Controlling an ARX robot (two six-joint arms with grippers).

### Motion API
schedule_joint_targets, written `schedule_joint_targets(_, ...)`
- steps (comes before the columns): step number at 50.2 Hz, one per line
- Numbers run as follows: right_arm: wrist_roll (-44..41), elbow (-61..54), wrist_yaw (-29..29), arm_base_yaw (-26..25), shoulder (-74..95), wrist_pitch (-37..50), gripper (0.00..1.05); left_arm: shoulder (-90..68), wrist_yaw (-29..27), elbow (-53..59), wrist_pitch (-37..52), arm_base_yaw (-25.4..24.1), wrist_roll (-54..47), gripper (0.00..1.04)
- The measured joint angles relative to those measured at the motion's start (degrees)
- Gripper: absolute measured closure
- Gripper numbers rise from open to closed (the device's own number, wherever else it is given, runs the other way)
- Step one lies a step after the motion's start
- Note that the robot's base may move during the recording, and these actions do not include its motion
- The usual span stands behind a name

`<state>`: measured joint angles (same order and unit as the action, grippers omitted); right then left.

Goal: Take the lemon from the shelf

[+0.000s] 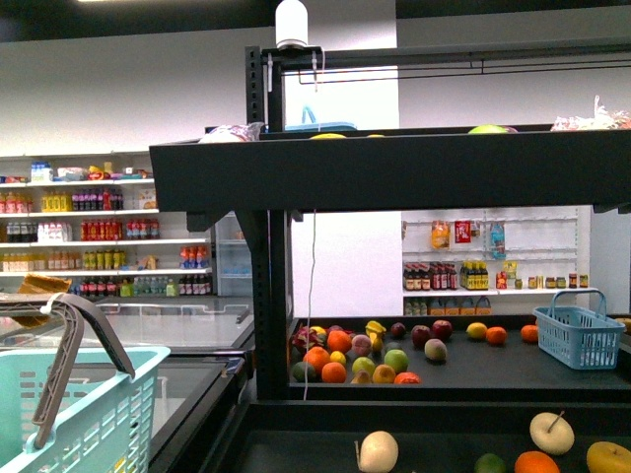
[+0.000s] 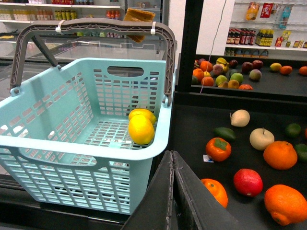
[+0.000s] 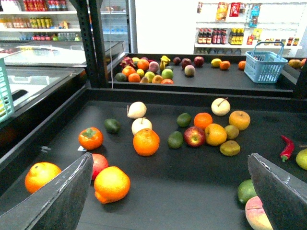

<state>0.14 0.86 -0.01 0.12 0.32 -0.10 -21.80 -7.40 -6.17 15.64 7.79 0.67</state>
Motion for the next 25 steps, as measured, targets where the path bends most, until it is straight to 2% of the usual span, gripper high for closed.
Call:
schedule_joint_targets(5,0.0,0.0,0.0,0.0,0.0,0.0,0.08,2.6,6.8,1.2,-1.4,-5.5,-0.1,1.02)
schedule_joint_targets(9,0.0,0.0,0.1,0.0,0.0,0.0,0.08,3.9,6.8,1.8,-2.0,-7.3,-0.1,1.02)
schedule_joint_targets(25,0.0,0.0,0.0,0.0,0.0,0.0,0.08,8.9,7.4,3.7,-5.0,-7.5,-0.1,1.02)
